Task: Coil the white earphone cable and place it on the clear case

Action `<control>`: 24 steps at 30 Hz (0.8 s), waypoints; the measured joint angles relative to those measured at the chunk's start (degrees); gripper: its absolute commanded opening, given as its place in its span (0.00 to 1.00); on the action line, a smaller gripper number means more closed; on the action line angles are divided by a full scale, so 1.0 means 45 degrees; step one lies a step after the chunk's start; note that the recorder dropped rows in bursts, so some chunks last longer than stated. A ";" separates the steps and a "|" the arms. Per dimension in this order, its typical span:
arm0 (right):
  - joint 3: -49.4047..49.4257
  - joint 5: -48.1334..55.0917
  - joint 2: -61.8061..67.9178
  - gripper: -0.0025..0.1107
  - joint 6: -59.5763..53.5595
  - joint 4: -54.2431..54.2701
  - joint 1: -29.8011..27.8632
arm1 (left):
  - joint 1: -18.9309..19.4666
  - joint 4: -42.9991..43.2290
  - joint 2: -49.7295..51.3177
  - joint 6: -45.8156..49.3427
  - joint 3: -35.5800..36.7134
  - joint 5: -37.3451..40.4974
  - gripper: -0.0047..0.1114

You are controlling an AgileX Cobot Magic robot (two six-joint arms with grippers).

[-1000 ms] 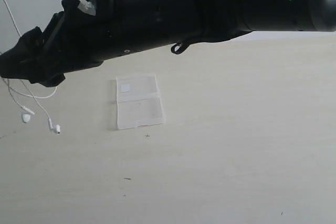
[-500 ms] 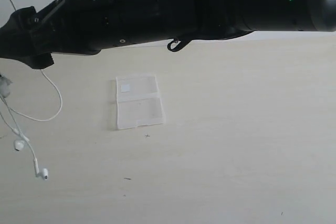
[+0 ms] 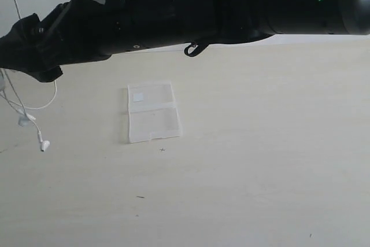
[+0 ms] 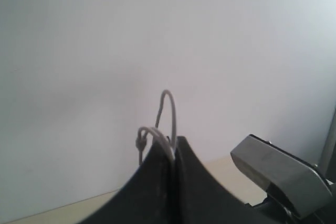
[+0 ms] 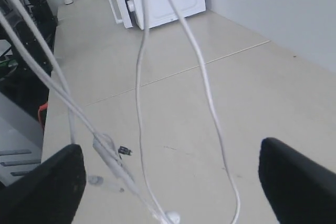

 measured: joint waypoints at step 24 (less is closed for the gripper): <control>0.0000 0.2700 0.0000 0.77 -0.1412 0.0697 0.0425 | 0.0000 -0.0059 0.0000 -0.0249 0.0000 -0.1325 0.04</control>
